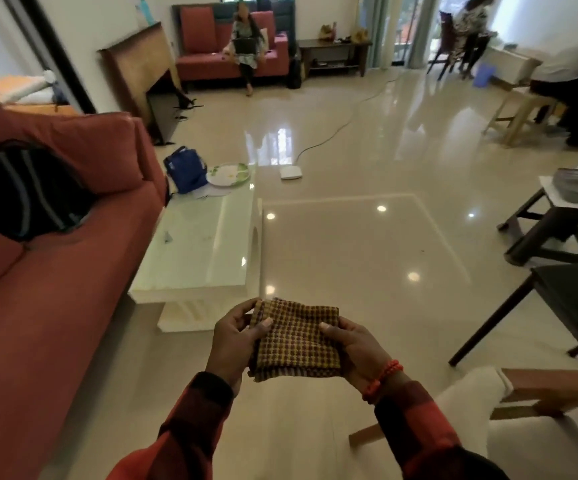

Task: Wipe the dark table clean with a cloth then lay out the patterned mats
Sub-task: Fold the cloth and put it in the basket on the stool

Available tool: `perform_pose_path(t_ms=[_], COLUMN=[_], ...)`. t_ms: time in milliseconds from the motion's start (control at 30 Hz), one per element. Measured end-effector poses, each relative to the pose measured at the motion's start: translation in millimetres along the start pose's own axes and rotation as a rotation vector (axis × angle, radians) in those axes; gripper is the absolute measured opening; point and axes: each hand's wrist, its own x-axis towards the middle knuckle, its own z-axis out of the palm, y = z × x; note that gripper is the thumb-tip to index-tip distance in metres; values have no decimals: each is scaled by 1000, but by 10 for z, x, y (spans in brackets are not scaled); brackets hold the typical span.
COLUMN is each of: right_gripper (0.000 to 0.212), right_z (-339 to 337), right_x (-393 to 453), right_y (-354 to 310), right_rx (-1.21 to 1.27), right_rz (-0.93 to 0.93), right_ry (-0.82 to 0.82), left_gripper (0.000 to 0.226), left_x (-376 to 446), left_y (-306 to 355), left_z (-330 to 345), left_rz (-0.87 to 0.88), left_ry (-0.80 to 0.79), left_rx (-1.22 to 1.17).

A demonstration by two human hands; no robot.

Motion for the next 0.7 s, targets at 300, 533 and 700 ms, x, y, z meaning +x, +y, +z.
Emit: perform_pose_path(t_ms=[300,533,700], right_gripper=[24,20,21], right_z=[-293,-600,-1029], right_x=[1252,2053,2520], right_y=[-1231,-2356,-2973], right_rx=[70,135,249], right_rz=[-179,-320,-392], right_ry=[275,509,603], left_gripper=[44,46,45], left_x=[2257,3795,4605], left_y=[531,1000,1156], left_z=[910,1938,2803], left_rz=[-30,-86,-115], left_ry=[-306,-532,-656], left_rx=[48,99,134])
